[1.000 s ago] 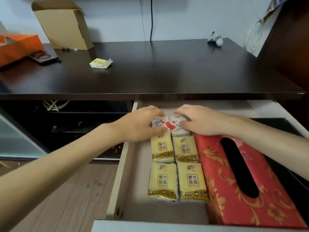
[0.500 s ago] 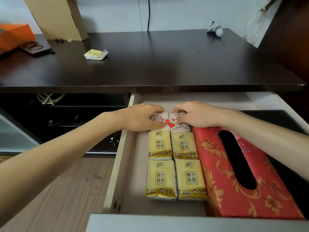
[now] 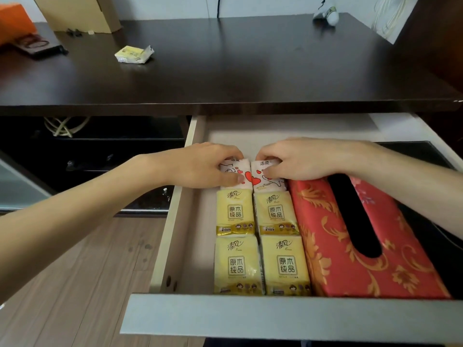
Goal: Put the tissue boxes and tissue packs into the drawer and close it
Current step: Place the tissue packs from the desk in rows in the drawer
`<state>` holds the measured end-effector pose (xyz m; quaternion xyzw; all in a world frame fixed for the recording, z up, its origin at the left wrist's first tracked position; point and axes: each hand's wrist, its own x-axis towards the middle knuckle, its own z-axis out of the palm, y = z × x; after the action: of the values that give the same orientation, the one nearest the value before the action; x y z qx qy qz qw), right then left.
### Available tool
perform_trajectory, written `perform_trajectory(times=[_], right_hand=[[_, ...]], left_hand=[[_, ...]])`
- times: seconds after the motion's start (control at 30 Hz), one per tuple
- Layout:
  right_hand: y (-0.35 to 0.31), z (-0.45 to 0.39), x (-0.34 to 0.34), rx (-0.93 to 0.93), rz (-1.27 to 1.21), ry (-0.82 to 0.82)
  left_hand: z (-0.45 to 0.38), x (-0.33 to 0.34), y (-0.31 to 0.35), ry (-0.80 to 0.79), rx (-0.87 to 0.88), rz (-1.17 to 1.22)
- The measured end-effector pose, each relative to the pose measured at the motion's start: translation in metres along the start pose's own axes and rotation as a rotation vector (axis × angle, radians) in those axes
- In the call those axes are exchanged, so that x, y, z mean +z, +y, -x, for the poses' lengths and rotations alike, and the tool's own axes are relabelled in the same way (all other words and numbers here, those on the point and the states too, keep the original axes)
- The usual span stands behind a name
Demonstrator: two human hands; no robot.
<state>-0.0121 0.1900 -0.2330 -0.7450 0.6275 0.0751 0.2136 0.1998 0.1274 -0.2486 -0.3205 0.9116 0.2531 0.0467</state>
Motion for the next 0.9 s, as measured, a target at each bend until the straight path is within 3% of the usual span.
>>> perform_trajectory(times=[0.23, 0.33, 0.43, 0.5, 0.73, 0.9], right_hand=[[-0.002, 0.005, -0.002, -0.013, -0.018, 0.083], [-0.004, 0.013, -0.013, -0.087, -0.019, 0.363], [-0.015, 0.007, -0.045, -0.154, -0.195, 0.614], [-0.025, -0.014, -0.068, -0.206, -0.301, 0.673], [-0.065, -0.148, -0.112, -0.206, -0.263, 0.61], [-0.078, -0.212, -0.126, -0.148, -0.279, 0.6]], left_hand=[[0.002, -0.003, 0.006, 0.039, 0.013, -0.089], [0.014, -0.017, 0.004, 0.409, 0.088, -0.282], [0.033, -0.056, -0.009, 0.779, 0.087, -0.133], [0.037, -0.086, -0.029, 0.884, -0.011, -0.101], [-0.002, -0.164, -0.154, 0.816, -0.51, -0.106], [-0.041, -0.184, -0.212, 0.579, -0.577, -0.081]])
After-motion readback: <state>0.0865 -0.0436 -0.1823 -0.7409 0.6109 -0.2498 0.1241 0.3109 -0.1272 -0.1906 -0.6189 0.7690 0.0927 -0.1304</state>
